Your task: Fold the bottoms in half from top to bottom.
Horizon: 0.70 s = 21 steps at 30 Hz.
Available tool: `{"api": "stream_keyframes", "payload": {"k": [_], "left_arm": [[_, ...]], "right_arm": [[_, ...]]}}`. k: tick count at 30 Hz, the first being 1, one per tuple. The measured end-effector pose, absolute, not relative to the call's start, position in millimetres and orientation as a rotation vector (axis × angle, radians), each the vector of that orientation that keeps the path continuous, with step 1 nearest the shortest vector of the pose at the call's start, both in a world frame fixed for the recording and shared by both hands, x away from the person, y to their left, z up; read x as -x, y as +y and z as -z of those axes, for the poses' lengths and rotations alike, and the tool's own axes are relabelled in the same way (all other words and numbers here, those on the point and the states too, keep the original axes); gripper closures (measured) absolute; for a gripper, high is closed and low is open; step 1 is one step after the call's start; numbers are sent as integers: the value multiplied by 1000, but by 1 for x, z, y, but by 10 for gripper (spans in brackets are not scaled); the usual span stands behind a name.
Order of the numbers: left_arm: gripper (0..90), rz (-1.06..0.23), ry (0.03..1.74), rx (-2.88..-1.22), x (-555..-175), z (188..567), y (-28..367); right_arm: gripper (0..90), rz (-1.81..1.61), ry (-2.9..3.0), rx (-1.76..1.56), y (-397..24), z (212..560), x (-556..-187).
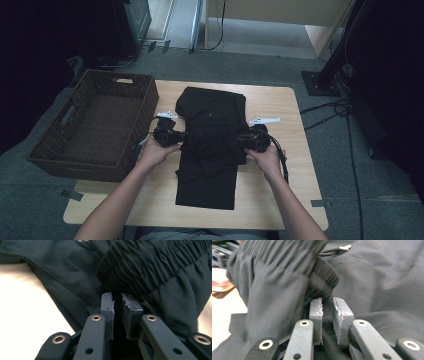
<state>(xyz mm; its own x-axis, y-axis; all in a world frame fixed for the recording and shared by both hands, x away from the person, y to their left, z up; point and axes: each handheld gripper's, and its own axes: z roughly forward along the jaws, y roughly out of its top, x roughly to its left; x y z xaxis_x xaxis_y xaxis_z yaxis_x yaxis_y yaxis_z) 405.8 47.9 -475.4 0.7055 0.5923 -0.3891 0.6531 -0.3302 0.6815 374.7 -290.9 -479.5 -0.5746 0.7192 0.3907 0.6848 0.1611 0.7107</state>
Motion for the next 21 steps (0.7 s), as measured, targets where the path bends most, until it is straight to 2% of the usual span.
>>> {"api": "stream_keyframes", "payload": {"k": [6,14,21], "left_arm": [[786,100,937,-2047,-380,472,53],[761,47,906,-2101,-342,474,51],[718,26,917,-2150,-322,475,53]], "right_arm": [[758,-1431,2389,-1349,-285,475,-344],[719,-1337,2404,-1250,-279,482,-301],[696,-1357,2411,-1255,-280,483,-279]]}}
